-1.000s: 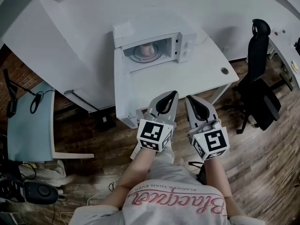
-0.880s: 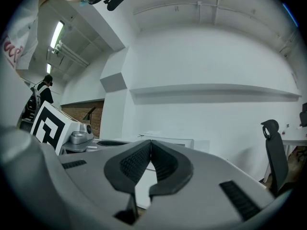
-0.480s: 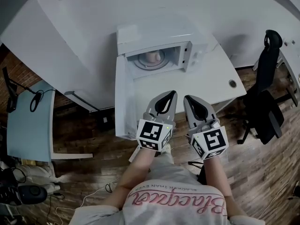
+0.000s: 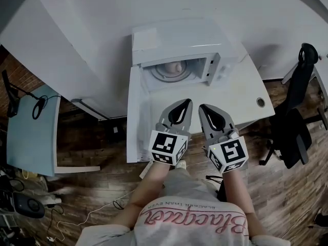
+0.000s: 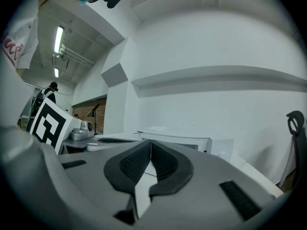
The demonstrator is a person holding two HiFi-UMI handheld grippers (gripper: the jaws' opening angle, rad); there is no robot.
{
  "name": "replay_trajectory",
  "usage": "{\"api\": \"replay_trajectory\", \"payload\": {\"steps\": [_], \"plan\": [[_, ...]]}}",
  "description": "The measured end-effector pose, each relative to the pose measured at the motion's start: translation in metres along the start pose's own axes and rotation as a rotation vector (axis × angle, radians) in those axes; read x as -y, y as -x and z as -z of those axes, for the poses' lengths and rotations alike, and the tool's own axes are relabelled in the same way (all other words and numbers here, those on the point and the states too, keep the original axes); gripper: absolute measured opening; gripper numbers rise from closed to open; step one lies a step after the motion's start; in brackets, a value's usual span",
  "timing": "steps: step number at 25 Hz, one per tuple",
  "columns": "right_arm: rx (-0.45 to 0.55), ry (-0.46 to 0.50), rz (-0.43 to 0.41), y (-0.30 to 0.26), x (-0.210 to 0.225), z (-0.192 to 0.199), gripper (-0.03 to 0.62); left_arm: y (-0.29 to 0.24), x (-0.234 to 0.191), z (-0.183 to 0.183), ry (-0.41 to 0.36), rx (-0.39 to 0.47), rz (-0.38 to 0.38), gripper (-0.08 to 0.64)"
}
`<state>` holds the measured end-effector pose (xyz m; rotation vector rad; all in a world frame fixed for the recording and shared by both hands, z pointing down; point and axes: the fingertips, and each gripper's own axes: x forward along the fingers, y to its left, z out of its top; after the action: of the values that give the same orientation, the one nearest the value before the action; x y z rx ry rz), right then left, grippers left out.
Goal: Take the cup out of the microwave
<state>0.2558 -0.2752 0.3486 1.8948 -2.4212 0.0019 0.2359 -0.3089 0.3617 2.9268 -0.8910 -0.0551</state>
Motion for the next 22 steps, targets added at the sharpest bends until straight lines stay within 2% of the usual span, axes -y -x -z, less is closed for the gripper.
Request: {"api": "replay_trajectory", "payload": {"steps": [9,22], "plan": [[-0.016,-0.016,-0.035,-0.032,0.002,0.007,0.012,-0.005,-0.022,0.004,0.004,-0.015,-0.034,0.005],[-0.032,-0.018,-0.098,-0.078,0.023,0.026,0.012,-0.020,-0.057,0.014,0.016,-0.007,-0.149,0.005]]}}
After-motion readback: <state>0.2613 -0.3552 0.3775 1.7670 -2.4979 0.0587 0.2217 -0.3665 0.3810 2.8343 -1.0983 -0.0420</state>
